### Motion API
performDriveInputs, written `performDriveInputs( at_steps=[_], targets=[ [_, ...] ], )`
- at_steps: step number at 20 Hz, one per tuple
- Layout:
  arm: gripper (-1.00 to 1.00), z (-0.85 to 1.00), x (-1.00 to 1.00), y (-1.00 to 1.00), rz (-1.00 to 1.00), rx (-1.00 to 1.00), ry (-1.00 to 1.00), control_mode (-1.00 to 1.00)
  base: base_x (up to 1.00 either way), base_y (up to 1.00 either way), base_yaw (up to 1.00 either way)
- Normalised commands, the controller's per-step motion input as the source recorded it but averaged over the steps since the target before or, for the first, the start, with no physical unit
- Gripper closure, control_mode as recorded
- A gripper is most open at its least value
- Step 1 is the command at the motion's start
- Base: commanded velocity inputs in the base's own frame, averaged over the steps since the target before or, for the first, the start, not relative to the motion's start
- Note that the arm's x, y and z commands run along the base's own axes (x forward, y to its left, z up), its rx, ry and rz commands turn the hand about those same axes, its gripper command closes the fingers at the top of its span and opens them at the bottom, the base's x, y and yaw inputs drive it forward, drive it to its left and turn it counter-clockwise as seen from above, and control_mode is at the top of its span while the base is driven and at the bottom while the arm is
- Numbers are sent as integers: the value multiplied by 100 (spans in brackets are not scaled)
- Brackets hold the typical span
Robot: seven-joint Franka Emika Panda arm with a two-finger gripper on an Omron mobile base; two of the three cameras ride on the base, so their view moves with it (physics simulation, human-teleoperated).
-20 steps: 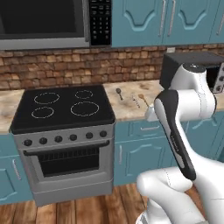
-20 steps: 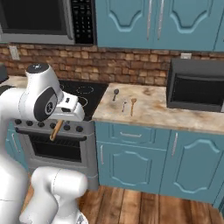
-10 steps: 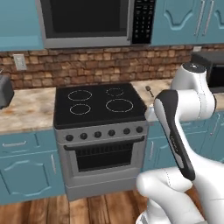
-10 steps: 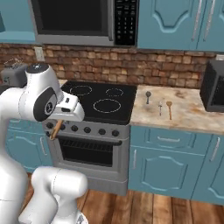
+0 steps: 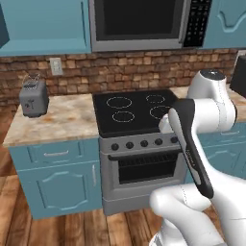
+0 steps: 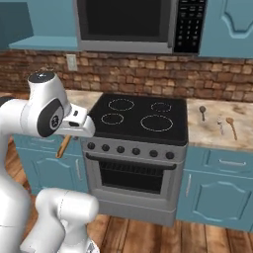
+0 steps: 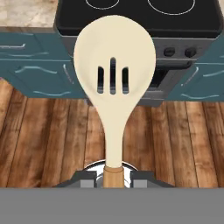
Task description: Organize the utensils by type. Pick up the wooden spoons from the counter and place them in the open cabinet. Then pick up the metallic utensils from the counter and place them in the open drawer.
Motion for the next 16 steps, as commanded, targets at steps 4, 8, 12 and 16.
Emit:
performDriveInputs(
  at_steps=[4, 8, 12, 16],
  targets=[
    [100, 0, 0, 0, 0, 0, 0, 100, 26, 68, 3],
    [100, 0, 0, 0, 0, 0, 0, 100, 31, 57, 3],
    [100, 0, 0, 0, 0, 0, 0, 100, 55, 27, 1],
    [100, 0, 0, 0, 0, 0, 0, 100, 54, 38, 1]
  ],
)
